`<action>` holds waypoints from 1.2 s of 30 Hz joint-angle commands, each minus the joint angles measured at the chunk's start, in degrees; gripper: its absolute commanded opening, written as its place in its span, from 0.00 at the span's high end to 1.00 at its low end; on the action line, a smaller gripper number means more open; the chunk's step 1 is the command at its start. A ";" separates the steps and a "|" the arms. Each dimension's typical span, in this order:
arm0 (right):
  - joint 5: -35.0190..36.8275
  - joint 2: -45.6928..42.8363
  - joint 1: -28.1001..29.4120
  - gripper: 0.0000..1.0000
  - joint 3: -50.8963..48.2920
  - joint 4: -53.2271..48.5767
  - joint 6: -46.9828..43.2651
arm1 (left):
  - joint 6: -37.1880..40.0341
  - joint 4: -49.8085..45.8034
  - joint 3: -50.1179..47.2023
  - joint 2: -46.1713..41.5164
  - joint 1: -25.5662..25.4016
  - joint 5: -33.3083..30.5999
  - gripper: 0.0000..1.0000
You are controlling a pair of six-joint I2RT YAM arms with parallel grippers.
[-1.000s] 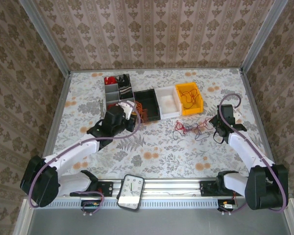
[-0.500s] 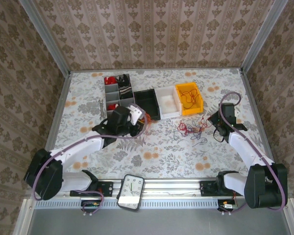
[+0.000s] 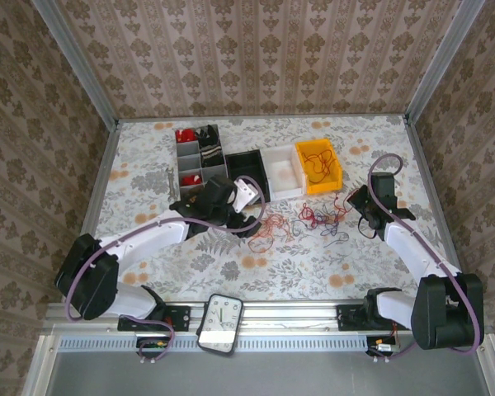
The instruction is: Untangle the cables
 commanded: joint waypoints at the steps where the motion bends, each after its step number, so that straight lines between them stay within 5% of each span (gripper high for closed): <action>1: -1.17 -0.19 0.41 1.00 -0.50 0.67 -1.32 | 4.69 -0.29 7.14 4.57 -1.69 -0.69 0.13; 13: -4.67 3.73 0.08 1.00 2.20 -0.57 -0.08 | 12.41 4.50 30.80 34.84 -10.79 9.22 0.16; 24: -9.76 6.44 -0.12 1.00 4.42 -0.63 -0.41 | 9.17 11.50 38.03 46.58 -11.17 13.15 0.18; 28: -10.74 6.53 -0.12 1.00 4.60 -1.05 -0.33 | 8.42 10.16 39.71 49.04 -11.27 15.11 0.36; 34: -9.70 5.29 -0.21 1.00 4.95 -1.14 1.13 | 4.13 11.36 38.67 50.15 -9.91 17.15 0.89; 36: -9.41 4.85 -0.30 1.00 5.03 -1.17 1.81 | 3.52 11.48 38.08 50.08 -9.46 17.01 1.00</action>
